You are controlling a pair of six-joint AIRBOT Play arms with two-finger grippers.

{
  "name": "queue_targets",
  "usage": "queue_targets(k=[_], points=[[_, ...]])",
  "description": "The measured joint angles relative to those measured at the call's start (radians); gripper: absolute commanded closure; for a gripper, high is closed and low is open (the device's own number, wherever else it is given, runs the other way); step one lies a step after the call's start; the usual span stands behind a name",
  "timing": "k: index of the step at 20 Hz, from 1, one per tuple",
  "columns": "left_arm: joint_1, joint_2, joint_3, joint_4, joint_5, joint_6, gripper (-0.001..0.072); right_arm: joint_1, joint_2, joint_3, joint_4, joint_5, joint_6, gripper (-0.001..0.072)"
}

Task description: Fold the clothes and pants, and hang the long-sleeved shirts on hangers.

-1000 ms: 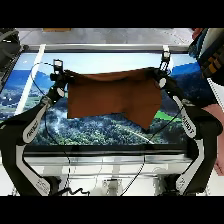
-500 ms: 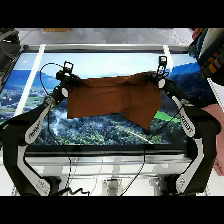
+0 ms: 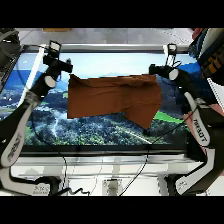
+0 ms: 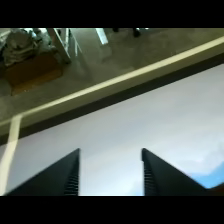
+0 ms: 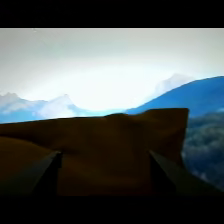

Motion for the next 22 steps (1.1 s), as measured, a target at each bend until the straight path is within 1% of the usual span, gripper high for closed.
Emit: queue_targets(k=[1, 2, 3, 4, 6, 7, 8, 9, 11, 13, 14, 15, 16, 17, 22], points=[[0.011, 0.044, 0.000, -0.010, -0.080, -0.017, 0.0699, -0.026, 0.031, 0.000, -0.011, 0.063, 0.000, 0.0306], [0.024, 0.088, 0.000, -0.016, -0.167, -0.032, 0.0695, -0.054, 0.055, 0.000, -0.021, 0.133, 0.000, 0.0308], [0.041, 0.132, 0.000, -0.022, -0.266, -0.045, 0.0696, -0.093, 0.076, 0.000, -0.033, 0.214, 0.000, 0.0372], [0.062, 0.176, 0.000, -0.025, -0.363, -0.056, 0.0696, -0.132, 0.093, 0.000, -0.046, 0.282, 0.000, 0.0392], [0.106, 0.245, 0.000, -0.032, -0.519, -0.079, 0.0696, -0.218, 0.112, -0.008, -0.037, 0.463, -0.015, 0.0391], [0.132, 0.270, 0.000, -0.033, -0.594, -0.099, 0.0696, -0.261, 0.117, -0.022, -0.009, 0.550, -0.035, 0.0371], [0.159, 0.291, 0.000, -0.034, -0.660, -0.122, 0.0696, -0.299, 0.122, -0.042, 0.030, 0.623, -0.058, 0.0287], [0.189, 0.306, 0.000, -0.037, -0.729, -0.146, 0.0696, -0.334, 0.126, -0.071, 0.082, 0.689, -0.082, 0.0261], [0.246, 0.322, -0.010, -0.037, -0.845, -0.180, 0.0695, -0.382, 0.128, -0.147, 0.182, 0.774, -0.114, 0.0241], [0.292, 0.332, -0.032, -0.038, -0.912, -0.207, 0.0683, -0.401, 0.130, -0.238, 0.256, 0.795, -0.133, 0.0228], [0.310, 0.333, -0.046, -0.038, -0.940, -0.222, 0.0613, -0.401, 0.131, -0.289, 0.290, 0.789, -0.141, 0.0229], [0.323, 0.336, -0.060, -0.039, -0.956, -0.226, 0.0491, -0.396, 0.131, -0.334, 0.316, 0.772, -0.150, 0.0229], [0.332, 0.338, -0.074, -0.042, -0.967, -0.230, 0.0260, -0.386, 0.132, -0.381, 0.340, 0.747, -0.160, 0.0229], [0.338, 0.338, -0.089, -0.040, -0.979, -0.234, 0.0132, -0.375, 0.132, -0.422, 0.357, 0.721, -0.171, 0.0229], [0.352, 0.338, -0.179, -0.042, -0.991, -0.253, 0.0135, -0.303, 0.094, -0.540, 0.437, 0.654, -0.200, 0.0234]])
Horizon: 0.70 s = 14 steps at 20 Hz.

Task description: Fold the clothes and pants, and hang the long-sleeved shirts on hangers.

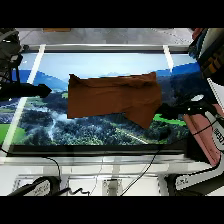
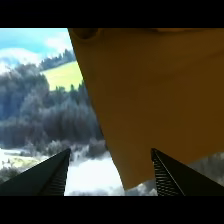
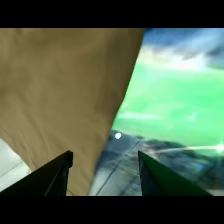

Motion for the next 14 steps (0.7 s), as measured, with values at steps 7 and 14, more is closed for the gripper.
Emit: queue_targets(k=[7, 14], points=[[0.038, -0.094, -0.091, 0.019, 0.002, -0.142, 0.0137, 0.068, -0.040, -0.028, 0.077, -0.109, -0.005, 0.0419], [0.078, -0.219, -0.105, 0.012, -0.045, -0.261, 0.0138, 0.081, -0.045, -0.031, 0.073, -0.182, -0.010, 0.0688]])
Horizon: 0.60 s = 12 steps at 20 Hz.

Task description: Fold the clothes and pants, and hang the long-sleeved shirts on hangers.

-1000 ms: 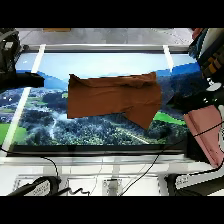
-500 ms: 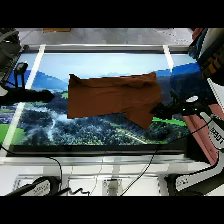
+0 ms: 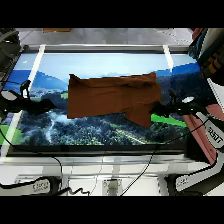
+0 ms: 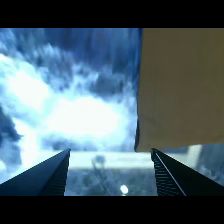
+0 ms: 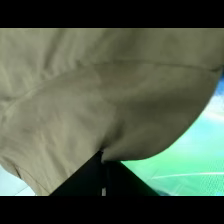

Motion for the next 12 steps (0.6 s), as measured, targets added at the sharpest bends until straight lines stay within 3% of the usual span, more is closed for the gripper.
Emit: queue_targets(k=[10, 11, 12], points=[[-0.061, -0.171, -0.007, -0.129, -0.049, -0.016, 0.0141, 0.000, 0.000, 0.000, 0.001, -0.012, 0.000, 0.0688], [-0.076, -0.187, -0.007, -0.142, -0.052, -0.016, 0.0194, 0.000, 0.000, 0.000, 0.000, -0.013, 0.000, 0.0688], [-0.090, -0.202, -0.007, -0.152, -0.057, -0.016, 0.0294, 0.000, 0.000, 0.000, 0.000, -0.014, 0.000, 0.0688]])
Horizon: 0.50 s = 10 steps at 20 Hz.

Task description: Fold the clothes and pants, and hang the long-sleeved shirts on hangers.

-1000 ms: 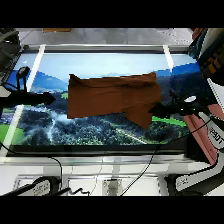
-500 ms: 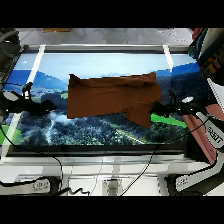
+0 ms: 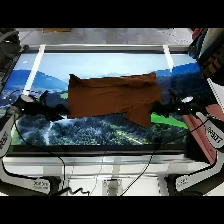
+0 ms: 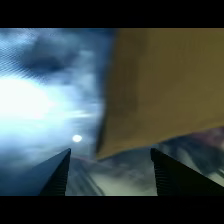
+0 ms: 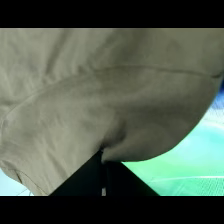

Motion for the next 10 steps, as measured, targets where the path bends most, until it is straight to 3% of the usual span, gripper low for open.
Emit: queue_targets(k=[1, 3, 10], points=[[-0.016, -0.016, 0.000, -0.008, 0.001, 0.000, 0.0392, 0.000, 0.000, 0.000, 0.000, 0.000, 0.000, 0.0688], [-0.042, -0.040, -0.001, -0.006, 0.016, 0.000, 0.0671, 0.000, 0.000, 0.000, 0.000, -0.002, 0.000, 0.0688], [-0.043, -0.018, -0.001, 0.022, 0.066, 0.024, 0.0696, 0.001, 0.071, 0.000, -0.080, -0.001, 0.001, 0.0689]])
